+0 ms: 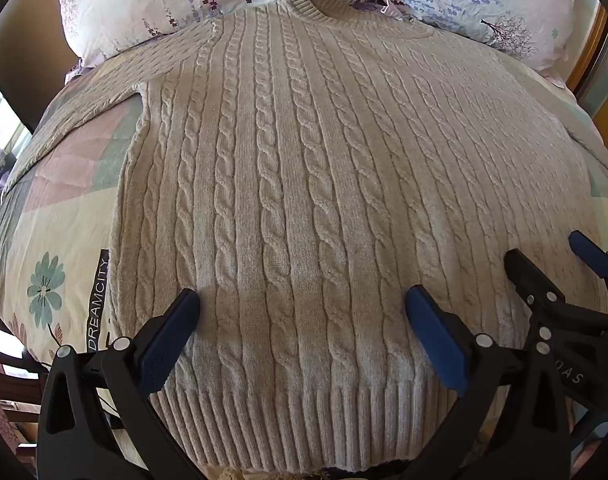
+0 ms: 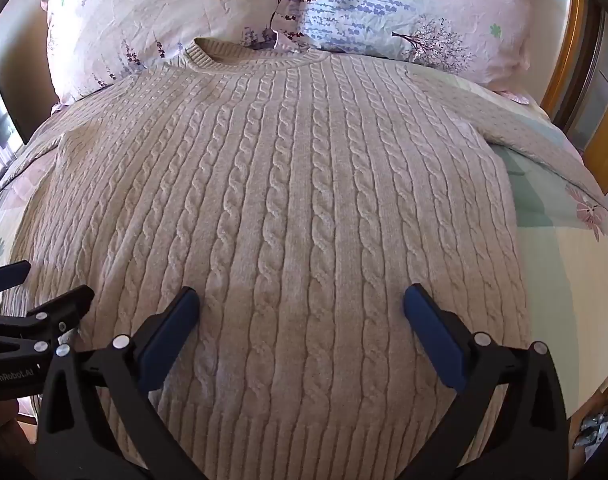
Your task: Fold small clothes
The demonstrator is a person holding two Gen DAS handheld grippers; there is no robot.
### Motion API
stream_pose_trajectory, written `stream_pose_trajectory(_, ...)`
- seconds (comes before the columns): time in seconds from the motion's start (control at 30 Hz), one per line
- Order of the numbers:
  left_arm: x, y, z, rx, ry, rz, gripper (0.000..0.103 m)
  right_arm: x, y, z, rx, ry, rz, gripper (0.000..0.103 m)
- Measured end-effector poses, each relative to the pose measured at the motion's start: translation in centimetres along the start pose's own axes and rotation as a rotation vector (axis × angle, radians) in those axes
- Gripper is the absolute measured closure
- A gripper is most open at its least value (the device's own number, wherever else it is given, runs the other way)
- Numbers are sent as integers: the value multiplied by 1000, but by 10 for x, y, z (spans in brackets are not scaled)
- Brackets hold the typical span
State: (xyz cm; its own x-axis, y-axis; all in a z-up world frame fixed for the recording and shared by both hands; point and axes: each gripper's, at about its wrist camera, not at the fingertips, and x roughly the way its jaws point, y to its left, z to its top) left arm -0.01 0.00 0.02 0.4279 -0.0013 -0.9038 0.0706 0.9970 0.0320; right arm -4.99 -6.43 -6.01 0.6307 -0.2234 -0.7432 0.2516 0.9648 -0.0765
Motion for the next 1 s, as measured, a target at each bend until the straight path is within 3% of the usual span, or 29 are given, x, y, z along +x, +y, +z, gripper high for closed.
stream_pose_trajectory(1.0,0,0,0,1,1,1,1,1,0,0,4,3,1,2)
